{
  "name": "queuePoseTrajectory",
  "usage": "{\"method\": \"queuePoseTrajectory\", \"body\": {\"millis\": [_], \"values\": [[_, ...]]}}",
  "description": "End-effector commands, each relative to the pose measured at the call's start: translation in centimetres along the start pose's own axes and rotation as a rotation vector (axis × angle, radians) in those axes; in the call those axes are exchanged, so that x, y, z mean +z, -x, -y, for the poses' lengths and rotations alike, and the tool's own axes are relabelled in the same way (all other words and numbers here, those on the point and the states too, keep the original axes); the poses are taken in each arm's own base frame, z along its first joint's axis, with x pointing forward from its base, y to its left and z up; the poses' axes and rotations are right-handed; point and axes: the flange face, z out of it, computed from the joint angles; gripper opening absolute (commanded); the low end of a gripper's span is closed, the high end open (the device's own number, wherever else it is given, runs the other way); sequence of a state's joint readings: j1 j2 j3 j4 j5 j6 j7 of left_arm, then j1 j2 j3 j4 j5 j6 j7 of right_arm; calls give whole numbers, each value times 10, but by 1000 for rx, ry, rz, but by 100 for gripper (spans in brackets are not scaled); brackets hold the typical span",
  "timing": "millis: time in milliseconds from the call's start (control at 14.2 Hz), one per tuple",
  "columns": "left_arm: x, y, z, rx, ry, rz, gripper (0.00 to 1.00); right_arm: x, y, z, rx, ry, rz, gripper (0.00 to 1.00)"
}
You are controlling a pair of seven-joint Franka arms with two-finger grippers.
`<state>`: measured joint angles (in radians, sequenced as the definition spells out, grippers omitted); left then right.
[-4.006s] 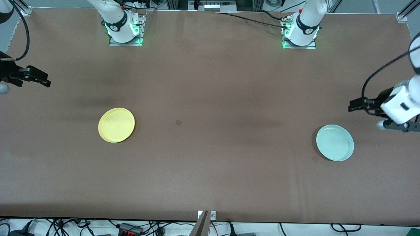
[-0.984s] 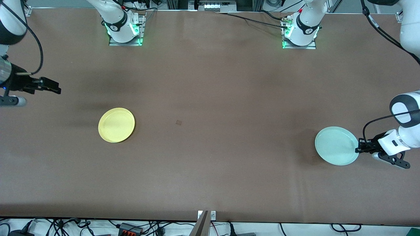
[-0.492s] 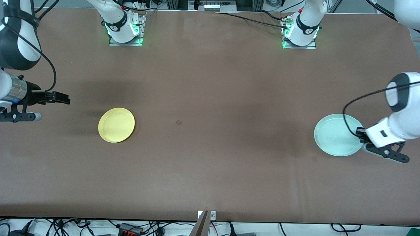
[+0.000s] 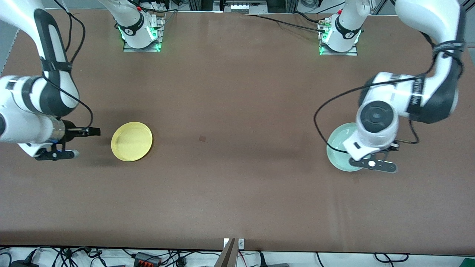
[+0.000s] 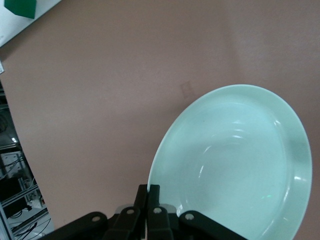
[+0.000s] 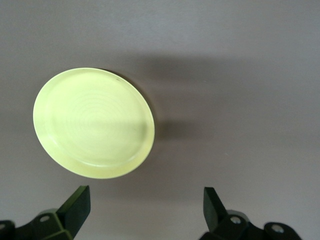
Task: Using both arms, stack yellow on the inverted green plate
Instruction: 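Lift the green plate with the left gripper while the right gripper reaches the yellow plate, then flip the green plate with the left gripper while the right gripper lifts the yellow plate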
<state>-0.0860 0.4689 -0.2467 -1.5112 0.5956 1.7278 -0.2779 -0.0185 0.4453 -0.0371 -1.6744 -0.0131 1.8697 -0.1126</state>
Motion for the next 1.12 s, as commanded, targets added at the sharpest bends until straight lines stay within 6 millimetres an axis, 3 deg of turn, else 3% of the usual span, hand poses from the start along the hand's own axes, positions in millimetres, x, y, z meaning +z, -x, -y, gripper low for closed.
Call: {"method": "queuePoseTrajectory", "body": {"millis": [0,351,633,773,914,1054], "values": [[-13,2,-44,-67,-119,-2,1,10,-9,2,12,-33,-4,100],[-2,17,-143,-176,-324,-3,1,85,-30,-8,29,-42,46,100],[21,38,-221,-251,-498,-38,1,119,-35,-3,41,-86,79,89],[21,46,-243,-268,-523,-65,1,127,-36,-2,44,-112,84,78],[18,49,-251,-273,-521,-79,1,130,-37,-3,38,-109,87,63],[16,51,-255,-267,-522,-86,1,143,-38,-2,34,-109,99,60]]}}
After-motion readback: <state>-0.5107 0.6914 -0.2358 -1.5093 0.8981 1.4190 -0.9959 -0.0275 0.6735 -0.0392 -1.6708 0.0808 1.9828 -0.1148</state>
